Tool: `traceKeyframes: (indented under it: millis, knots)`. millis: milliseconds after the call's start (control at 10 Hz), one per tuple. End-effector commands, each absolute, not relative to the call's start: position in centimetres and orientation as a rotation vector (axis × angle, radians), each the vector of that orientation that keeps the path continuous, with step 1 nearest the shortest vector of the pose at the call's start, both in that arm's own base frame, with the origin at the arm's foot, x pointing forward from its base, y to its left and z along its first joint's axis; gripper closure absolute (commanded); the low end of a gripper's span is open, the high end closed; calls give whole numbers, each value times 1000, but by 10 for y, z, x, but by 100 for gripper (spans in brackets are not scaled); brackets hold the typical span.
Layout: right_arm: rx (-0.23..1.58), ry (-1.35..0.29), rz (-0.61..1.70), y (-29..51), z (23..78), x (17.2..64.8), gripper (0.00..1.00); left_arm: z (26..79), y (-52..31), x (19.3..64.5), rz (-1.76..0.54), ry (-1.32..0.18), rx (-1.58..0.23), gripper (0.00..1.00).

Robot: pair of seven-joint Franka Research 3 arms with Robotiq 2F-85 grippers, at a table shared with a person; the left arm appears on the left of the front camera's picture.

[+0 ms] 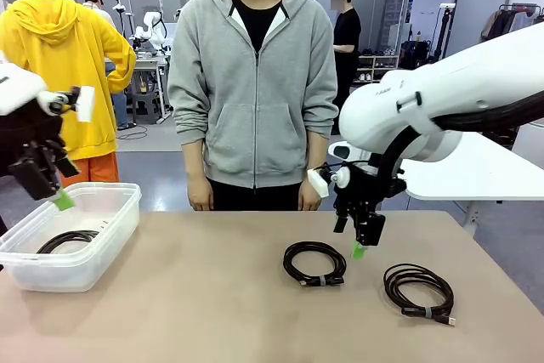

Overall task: Organize and store the cables.
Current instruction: Place the USB Extension Cable into the Organizing box.

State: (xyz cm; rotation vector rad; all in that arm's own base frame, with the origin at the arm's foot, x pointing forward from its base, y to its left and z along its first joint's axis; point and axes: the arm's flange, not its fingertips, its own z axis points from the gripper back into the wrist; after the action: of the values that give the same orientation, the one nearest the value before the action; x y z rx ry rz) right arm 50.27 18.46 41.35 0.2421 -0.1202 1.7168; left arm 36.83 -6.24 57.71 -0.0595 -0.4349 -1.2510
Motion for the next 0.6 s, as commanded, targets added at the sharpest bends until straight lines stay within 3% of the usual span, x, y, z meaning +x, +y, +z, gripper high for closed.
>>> traceKeyframes:
  millis: [0, 500]
  knots:
    - [229, -50, 1645, 198, 413, 521, 0, 556, -25, 322, -1196, -593, -184, 0]
    - [150, 72, 1619, 230, 365, 526, 0, 509, 38, 294, -964, -783, -295, 0]
